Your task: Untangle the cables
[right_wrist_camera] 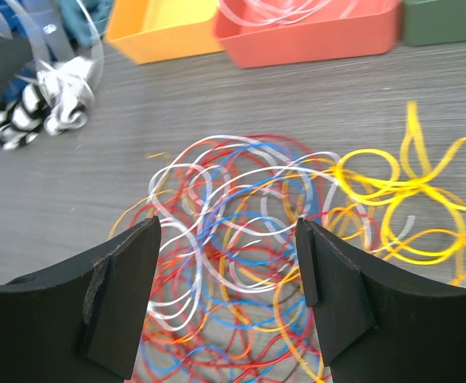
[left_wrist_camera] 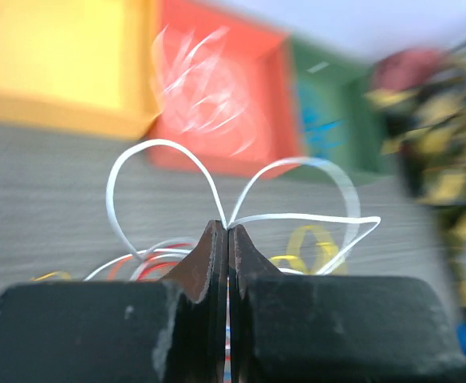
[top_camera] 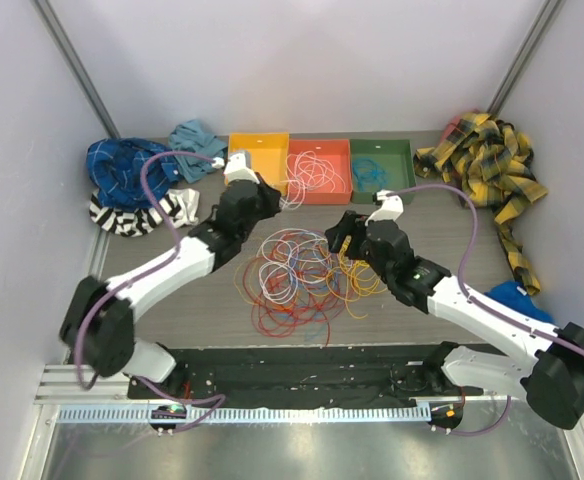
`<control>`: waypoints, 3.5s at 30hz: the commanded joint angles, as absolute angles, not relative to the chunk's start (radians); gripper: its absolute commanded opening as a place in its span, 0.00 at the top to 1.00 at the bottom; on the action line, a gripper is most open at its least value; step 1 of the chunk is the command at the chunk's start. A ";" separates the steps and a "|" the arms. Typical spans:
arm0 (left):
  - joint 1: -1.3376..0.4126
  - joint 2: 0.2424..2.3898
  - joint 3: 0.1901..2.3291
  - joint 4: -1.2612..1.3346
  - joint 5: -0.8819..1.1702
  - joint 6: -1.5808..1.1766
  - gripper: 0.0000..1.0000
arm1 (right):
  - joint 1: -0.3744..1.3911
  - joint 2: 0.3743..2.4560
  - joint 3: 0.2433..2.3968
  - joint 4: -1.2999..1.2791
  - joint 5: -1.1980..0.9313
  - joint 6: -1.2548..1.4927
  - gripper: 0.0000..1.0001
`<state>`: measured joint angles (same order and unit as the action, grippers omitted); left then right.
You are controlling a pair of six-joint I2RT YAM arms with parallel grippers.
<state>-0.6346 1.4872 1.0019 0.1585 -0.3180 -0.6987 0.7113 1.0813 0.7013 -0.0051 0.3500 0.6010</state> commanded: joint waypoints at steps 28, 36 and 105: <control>-0.681 1.066 0.900 -0.109 -0.238 -0.649 1.00 | 0.876 1.204 0.983 0.200 0.132 0.573 0.25; -0.712 1.057 0.902 -0.113 -0.244 -0.660 1.00 | 0.940 1.336 1.106 0.008 0.340 0.511 0.42; -0.356 1.143 1.161 -0.178 0.157 -0.696 1.00 | 0.666 1.206 1.189 -0.110 0.308 0.425 0.99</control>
